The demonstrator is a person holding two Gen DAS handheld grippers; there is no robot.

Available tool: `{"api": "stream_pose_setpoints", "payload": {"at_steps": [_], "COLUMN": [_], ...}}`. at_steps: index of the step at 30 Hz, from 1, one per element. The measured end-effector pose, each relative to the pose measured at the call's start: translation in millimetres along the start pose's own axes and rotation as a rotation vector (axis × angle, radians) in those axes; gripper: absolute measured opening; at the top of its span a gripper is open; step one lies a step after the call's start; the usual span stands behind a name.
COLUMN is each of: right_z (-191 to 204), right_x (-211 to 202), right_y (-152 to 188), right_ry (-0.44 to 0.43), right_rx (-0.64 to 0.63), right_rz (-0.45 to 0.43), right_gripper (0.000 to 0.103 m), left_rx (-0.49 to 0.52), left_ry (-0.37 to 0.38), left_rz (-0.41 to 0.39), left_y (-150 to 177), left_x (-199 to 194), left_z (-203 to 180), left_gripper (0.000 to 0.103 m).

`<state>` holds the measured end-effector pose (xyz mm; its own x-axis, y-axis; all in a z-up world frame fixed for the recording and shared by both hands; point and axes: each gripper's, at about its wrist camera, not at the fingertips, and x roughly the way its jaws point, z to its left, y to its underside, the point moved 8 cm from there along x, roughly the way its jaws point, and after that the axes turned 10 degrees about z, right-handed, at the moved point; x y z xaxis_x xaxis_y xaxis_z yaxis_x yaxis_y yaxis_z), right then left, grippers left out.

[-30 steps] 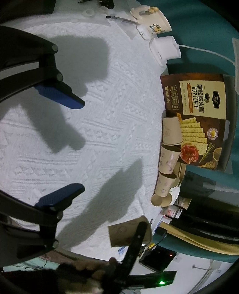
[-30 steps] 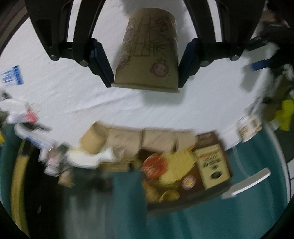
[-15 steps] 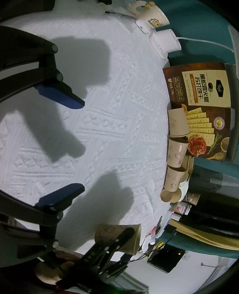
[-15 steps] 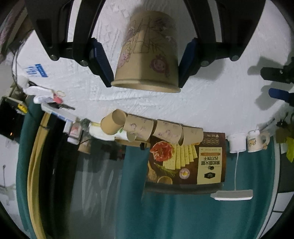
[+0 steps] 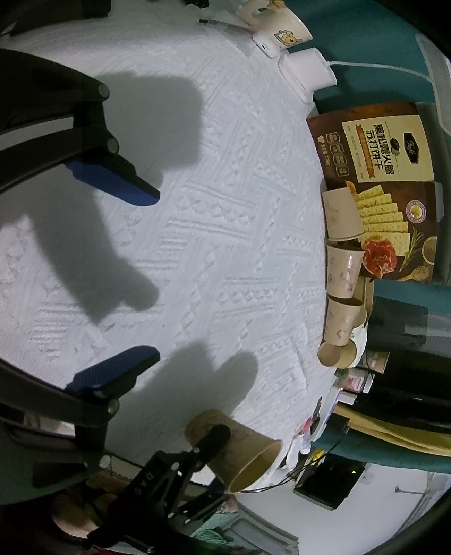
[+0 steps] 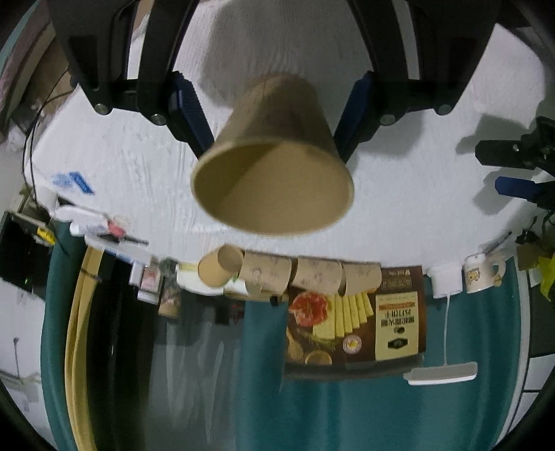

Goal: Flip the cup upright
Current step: 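Rotate the cup rim-up with the right gripper and set it on the table, then open the right gripper and withdraw it from the upright cup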

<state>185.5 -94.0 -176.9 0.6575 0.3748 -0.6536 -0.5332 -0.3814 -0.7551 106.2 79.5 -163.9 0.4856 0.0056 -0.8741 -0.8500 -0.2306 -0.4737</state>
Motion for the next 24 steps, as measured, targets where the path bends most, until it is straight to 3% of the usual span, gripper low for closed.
{"api": "stream_pose_setpoints", "payload": {"at_steps": [10,24], "right_z": [-11.8,-44.1], "right_x": [-22.1,-102.3], "right_y": [19.6,69.0], "right_ry": [-0.002,0.035], "right_rx": [0.073,0.190], "right_rz": [0.093,0.146], "right_gripper": [0.074,0.075], "left_rx": [0.045,0.164], "left_ry": [-0.007,-0.027], "left_rz": [-0.070,-0.130], "left_y": [3.9,24.9], "left_x": [-22.1,-55.7], "left_z": [-10.5,-60.9], "left_gripper": [0.083,0.083]}}
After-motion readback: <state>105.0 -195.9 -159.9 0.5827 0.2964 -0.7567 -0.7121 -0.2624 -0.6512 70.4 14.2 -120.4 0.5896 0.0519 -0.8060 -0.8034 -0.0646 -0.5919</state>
